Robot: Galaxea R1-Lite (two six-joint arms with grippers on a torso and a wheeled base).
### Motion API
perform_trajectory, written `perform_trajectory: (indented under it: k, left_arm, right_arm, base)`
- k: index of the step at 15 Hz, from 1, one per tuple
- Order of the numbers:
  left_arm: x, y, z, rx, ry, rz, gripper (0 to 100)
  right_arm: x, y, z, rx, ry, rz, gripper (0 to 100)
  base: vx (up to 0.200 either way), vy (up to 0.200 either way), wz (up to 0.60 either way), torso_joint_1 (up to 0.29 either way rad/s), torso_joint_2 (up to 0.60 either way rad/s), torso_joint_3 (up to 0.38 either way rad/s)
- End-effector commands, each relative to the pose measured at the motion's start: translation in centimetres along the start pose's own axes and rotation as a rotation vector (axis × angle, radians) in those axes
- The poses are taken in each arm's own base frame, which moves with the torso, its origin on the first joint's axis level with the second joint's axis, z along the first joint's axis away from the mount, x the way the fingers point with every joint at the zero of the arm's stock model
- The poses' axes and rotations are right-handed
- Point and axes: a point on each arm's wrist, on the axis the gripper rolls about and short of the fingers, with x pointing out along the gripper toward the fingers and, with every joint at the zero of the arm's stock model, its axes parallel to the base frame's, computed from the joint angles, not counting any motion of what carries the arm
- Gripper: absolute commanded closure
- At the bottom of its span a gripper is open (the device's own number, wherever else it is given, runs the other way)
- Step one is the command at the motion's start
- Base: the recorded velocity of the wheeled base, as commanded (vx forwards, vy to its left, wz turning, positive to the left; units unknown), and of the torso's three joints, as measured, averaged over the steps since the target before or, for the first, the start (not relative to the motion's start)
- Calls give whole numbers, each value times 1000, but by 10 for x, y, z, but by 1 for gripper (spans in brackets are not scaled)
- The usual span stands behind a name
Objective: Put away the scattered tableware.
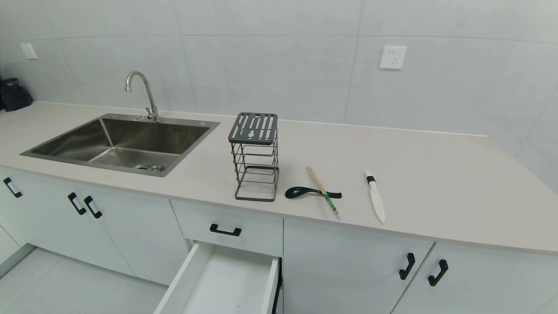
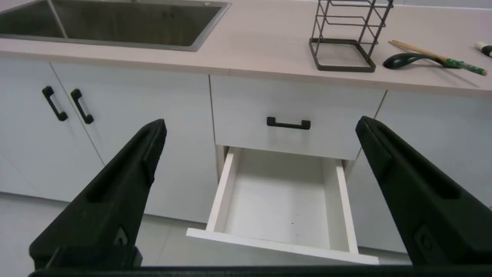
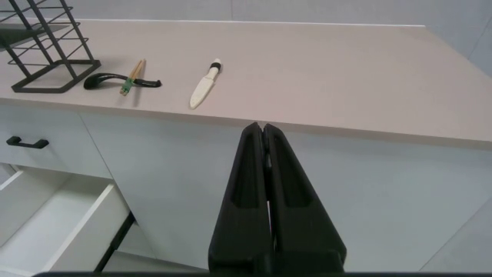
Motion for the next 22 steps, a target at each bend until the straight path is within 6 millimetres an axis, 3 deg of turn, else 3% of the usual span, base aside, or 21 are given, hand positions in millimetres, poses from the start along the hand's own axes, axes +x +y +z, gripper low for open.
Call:
perform_trajectory:
  k: [1, 22]
  left_arm:
    - [0, 0, 0, 0, 2, 0, 0]
    - [0, 0, 0, 0, 2, 0, 0]
  right_arm:
    - [0, 0, 0, 0, 1, 1, 100]
    - [0, 0, 0, 0, 1, -1, 100]
  base:
    - [0, 0, 0, 0, 0, 0]
    - [0, 0, 0, 6, 0, 7]
